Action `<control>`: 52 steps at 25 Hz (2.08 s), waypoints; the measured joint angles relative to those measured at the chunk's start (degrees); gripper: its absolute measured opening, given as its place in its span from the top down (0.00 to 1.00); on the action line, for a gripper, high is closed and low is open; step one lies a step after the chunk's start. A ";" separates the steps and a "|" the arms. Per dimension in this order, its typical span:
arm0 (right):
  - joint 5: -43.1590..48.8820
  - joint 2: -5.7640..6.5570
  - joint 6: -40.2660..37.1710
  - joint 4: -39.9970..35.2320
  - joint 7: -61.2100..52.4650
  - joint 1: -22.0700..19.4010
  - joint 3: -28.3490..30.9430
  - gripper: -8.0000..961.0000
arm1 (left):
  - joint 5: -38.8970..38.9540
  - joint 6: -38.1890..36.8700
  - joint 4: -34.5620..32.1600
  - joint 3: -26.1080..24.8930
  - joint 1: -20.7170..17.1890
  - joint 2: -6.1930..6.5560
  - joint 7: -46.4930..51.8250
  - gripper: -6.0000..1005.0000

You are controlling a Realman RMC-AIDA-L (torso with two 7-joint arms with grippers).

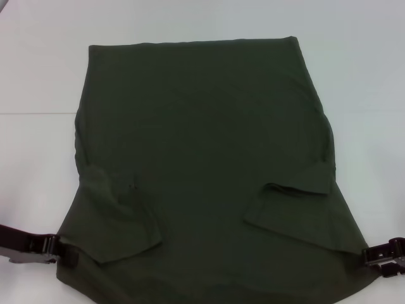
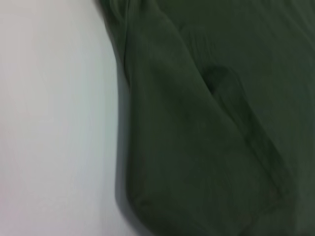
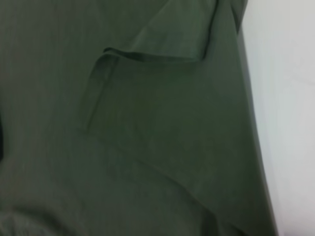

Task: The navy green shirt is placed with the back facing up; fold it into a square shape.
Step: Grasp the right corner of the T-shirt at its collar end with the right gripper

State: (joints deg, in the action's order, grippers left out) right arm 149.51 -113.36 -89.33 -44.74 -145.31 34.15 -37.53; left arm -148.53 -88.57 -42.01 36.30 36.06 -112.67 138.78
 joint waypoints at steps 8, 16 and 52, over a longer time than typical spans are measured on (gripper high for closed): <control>0.00 -0.23 0.10 0.09 -0.06 0.53 -0.29 0.08 | 0.00 0.01 0.00 0.00 -0.02 0.00 0.00 0.97; -0.01 -0.59 0.21 0.09 -0.32 0.91 -1.86 0.08 | 0.00 0.07 0.00 0.00 -0.03 0.04 0.00 0.97; 0.00 -1.45 0.35 2.29 -0.48 4.52 -3.15 0.38 | 1.97 0.38 -0.15 0.00 -0.02 0.53 -0.24 0.96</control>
State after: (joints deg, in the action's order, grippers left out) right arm 149.51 -114.80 -88.99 -42.44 -145.79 38.67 -40.67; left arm -146.56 -88.19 -42.15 36.30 36.04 -112.14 138.54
